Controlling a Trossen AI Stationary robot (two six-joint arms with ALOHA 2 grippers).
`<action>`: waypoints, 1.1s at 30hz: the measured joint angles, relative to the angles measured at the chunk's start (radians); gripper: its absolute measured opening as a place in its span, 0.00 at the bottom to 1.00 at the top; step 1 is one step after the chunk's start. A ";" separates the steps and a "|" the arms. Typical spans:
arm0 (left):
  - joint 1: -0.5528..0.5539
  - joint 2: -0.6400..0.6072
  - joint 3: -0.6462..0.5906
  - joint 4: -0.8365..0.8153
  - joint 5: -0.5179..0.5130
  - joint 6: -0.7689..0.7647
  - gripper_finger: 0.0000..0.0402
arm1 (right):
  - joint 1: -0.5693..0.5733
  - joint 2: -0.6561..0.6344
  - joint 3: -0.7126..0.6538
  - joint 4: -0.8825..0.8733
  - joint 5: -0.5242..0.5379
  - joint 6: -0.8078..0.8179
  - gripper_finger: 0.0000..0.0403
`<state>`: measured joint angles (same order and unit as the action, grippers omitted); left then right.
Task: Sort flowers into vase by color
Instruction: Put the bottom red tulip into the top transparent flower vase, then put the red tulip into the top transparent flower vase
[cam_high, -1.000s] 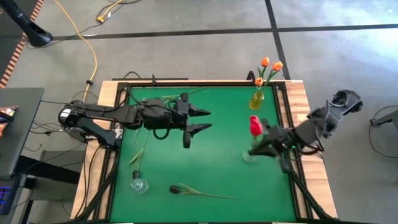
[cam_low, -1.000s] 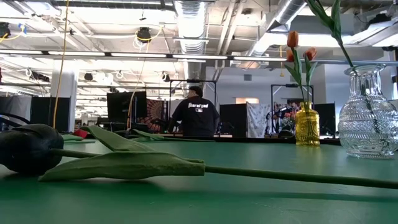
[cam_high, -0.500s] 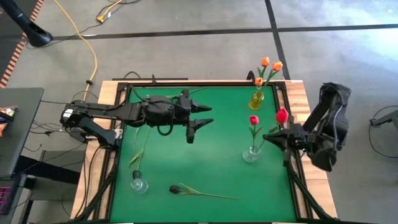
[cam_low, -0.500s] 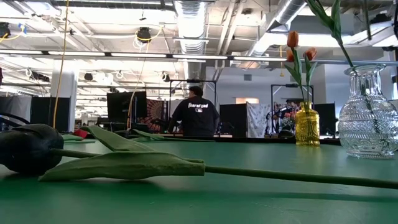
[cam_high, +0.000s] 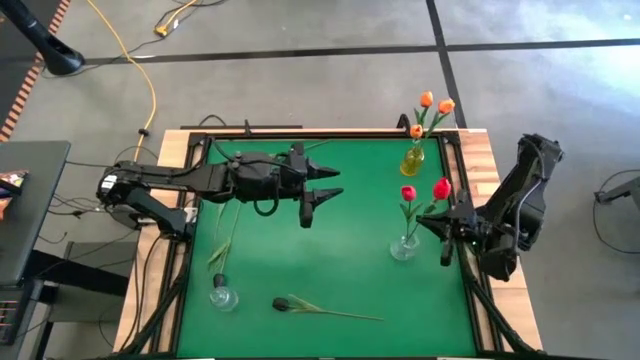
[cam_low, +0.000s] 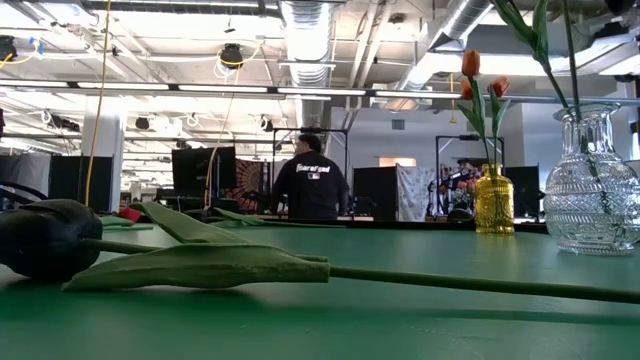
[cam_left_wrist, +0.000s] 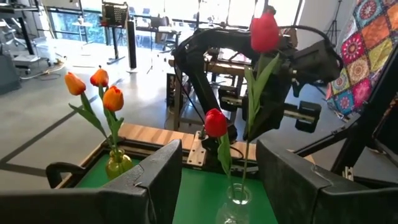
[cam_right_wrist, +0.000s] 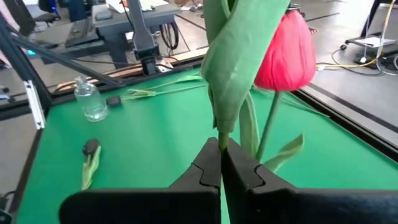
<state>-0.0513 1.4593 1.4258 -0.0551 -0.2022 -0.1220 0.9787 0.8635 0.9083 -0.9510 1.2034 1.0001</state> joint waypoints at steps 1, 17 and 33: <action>0.000 0.000 0.000 0.000 0.000 -0.003 0.48 | 0.000 0.002 -0.003 -0.001 -0.001 0.002 0.06; 0.000 0.000 0.000 -0.010 0.001 -0.022 0.48 | 0.001 0.026 -0.073 0.017 -0.037 0.000 0.14; 0.000 0.000 0.000 -0.024 0.000 -0.021 0.48 | -0.042 0.025 -0.050 -0.007 -0.305 -0.003 0.49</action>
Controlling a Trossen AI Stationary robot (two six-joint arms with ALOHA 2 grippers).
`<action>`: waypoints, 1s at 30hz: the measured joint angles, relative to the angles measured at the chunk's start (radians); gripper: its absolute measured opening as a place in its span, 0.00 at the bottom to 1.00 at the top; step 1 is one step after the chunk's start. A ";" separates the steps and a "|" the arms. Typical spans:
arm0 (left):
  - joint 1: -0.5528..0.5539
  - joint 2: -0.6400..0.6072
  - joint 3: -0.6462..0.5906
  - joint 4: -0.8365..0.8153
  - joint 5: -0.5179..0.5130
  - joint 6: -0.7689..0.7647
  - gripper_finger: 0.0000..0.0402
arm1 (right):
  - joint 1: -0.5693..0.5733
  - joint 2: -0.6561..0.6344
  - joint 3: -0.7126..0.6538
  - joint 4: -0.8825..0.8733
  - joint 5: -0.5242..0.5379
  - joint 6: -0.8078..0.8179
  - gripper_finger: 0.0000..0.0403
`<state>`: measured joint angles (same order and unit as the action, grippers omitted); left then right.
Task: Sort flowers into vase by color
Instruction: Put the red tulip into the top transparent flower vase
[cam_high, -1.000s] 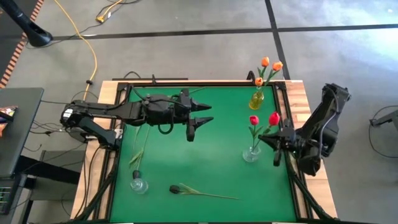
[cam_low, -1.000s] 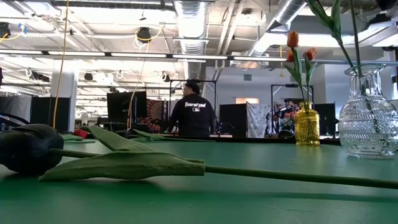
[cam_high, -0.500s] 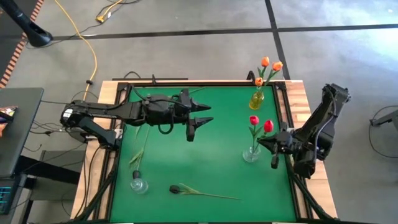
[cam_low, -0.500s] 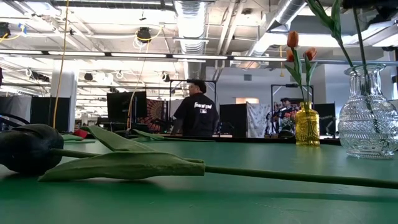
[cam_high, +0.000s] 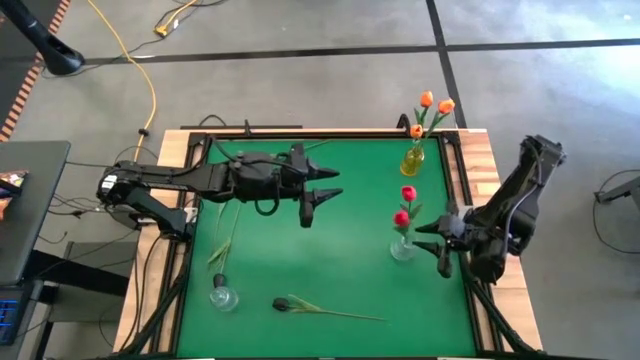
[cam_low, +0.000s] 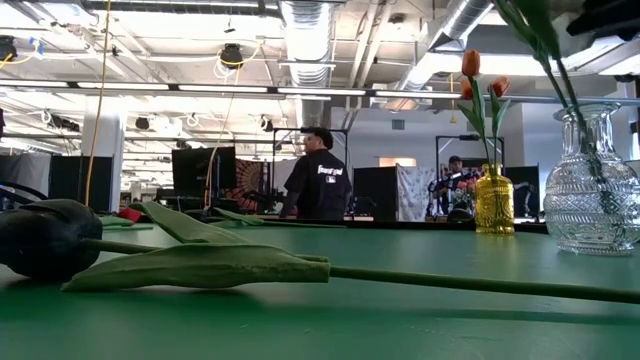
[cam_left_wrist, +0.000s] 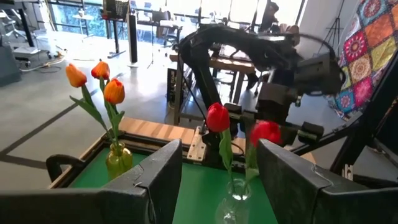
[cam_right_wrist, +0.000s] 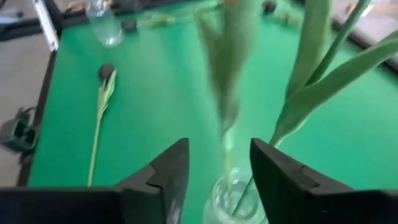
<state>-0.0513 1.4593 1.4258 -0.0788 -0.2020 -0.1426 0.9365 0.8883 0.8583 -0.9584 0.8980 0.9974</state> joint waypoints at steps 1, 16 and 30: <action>0.000 0.000 0.000 -0.011 0.000 0.002 0.48 | -0.010 0.000 0.006 -0.007 -0.036 0.000 0.51; 0.031 0.000 0.000 -0.562 -0.024 -0.227 0.48 | -0.123 0.000 0.145 -0.025 -0.533 0.074 0.58; 0.091 -0.015 -0.058 -1.171 -0.183 -0.431 0.46 | -0.086 0.068 0.152 0.179 -0.691 0.207 0.57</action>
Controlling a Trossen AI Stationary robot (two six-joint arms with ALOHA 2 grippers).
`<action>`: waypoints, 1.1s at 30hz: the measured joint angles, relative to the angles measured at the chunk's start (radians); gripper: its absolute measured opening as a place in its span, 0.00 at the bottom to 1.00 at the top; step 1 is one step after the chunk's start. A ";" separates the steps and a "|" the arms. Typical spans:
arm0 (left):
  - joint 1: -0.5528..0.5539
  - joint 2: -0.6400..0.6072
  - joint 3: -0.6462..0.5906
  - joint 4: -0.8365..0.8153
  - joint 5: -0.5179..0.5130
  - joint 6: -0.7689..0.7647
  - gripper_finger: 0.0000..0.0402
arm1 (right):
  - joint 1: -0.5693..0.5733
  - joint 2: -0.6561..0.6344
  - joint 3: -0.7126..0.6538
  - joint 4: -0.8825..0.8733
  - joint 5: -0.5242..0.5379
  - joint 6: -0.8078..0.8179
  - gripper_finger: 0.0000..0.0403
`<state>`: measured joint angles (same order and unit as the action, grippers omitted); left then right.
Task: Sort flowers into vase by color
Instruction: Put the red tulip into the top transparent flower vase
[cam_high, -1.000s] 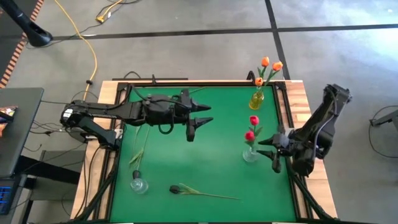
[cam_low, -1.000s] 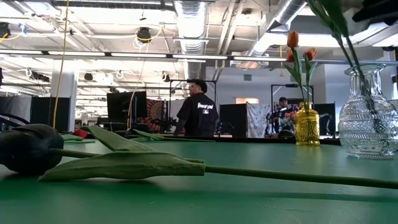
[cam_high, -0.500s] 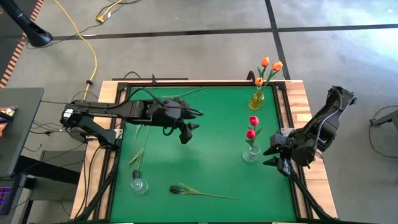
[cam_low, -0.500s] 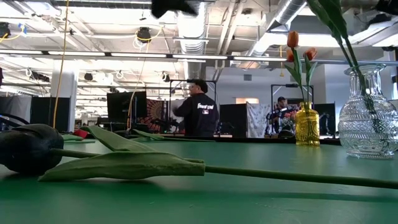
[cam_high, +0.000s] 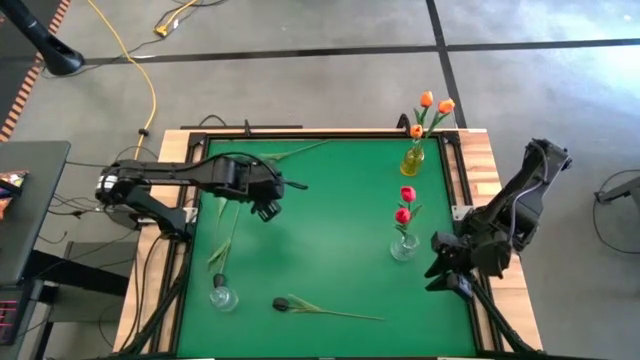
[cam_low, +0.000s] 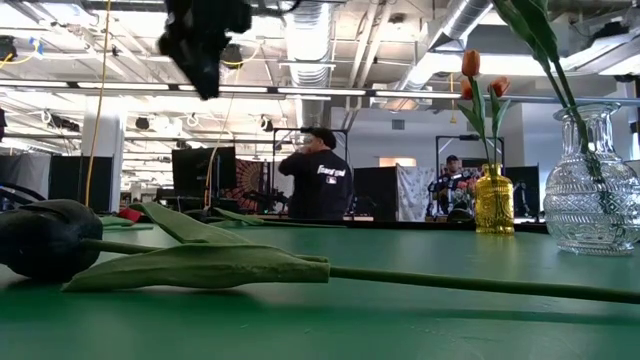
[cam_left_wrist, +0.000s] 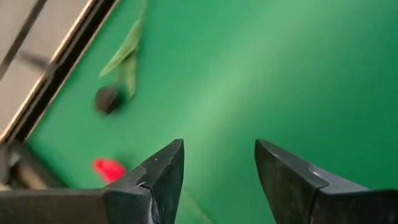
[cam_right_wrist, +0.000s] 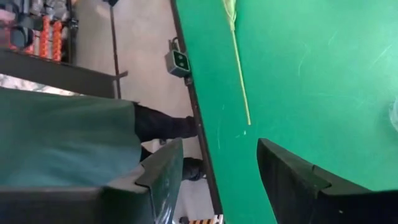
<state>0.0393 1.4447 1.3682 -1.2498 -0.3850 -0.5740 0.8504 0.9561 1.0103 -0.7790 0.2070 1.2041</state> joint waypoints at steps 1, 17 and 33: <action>0.008 -0.012 -0.022 0.003 -0.003 -0.017 0.46 | -0.002 0.011 0.000 0.005 0.000 0.000 0.57; 0.337 -0.149 -0.405 0.183 0.192 -0.127 0.46 | -0.003 0.163 0.000 0.030 0.001 -0.008 0.57; 0.386 -0.148 -0.655 0.168 0.251 -0.278 0.46 | -0.008 0.242 0.000 0.096 0.002 0.000 0.57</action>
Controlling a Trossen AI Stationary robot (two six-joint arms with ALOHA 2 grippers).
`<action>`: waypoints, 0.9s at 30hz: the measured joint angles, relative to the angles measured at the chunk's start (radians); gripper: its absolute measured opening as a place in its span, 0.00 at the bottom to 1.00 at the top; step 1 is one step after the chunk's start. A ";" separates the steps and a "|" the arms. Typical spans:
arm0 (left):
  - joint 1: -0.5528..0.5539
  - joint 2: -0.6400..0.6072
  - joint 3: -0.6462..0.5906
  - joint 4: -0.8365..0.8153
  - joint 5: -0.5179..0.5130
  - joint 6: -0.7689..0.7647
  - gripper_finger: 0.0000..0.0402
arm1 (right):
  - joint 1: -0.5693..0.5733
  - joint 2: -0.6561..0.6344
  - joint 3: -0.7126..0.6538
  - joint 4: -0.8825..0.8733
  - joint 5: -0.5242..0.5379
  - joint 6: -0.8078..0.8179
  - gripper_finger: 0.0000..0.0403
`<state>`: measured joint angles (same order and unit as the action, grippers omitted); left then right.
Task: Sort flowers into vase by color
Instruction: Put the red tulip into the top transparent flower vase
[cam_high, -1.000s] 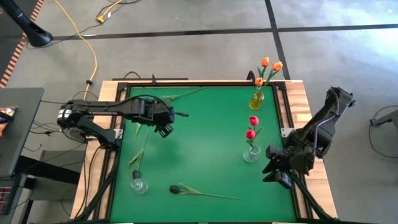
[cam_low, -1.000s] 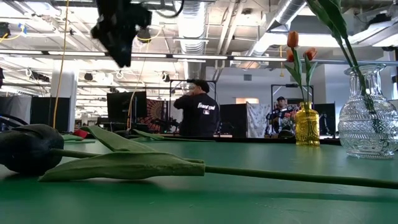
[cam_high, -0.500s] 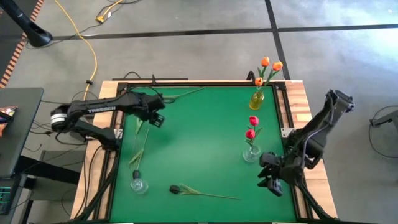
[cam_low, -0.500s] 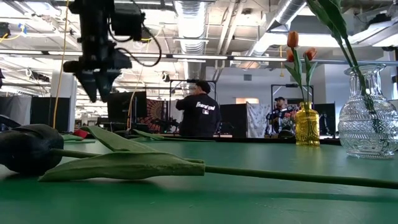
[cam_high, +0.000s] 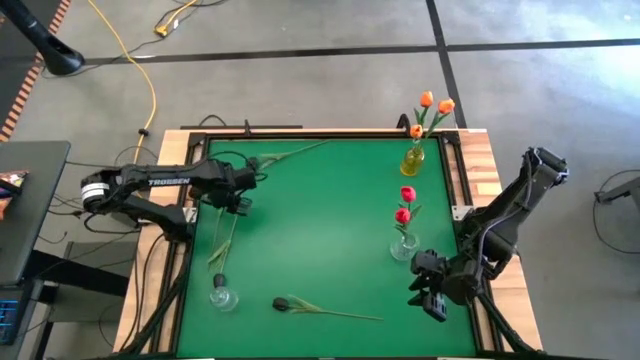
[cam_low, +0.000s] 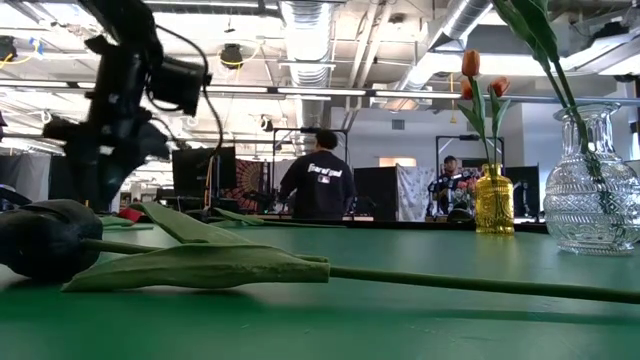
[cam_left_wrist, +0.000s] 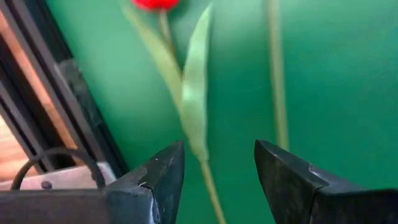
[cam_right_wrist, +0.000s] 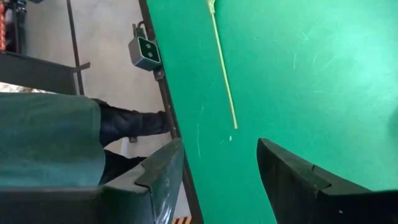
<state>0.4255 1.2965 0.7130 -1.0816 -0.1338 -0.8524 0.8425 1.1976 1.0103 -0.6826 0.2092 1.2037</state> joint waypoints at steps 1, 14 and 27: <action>0.000 0.000 -0.017 0.001 0.000 -0.006 0.46 | 0.000 0.000 0.000 0.003 0.000 0.000 0.57; 0.003 -0.005 -0.180 0.175 0.055 0.002 0.45 | -0.014 -0.001 0.000 0.008 0.000 -0.008 0.57; 0.002 -0.002 -0.158 0.181 0.051 0.068 0.03 | -0.014 -0.001 0.000 0.009 0.000 -0.008 0.57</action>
<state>0.4274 1.2942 0.5546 -0.9007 -0.0824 -0.7840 0.8287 1.1969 1.0103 -0.6739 0.2092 1.1961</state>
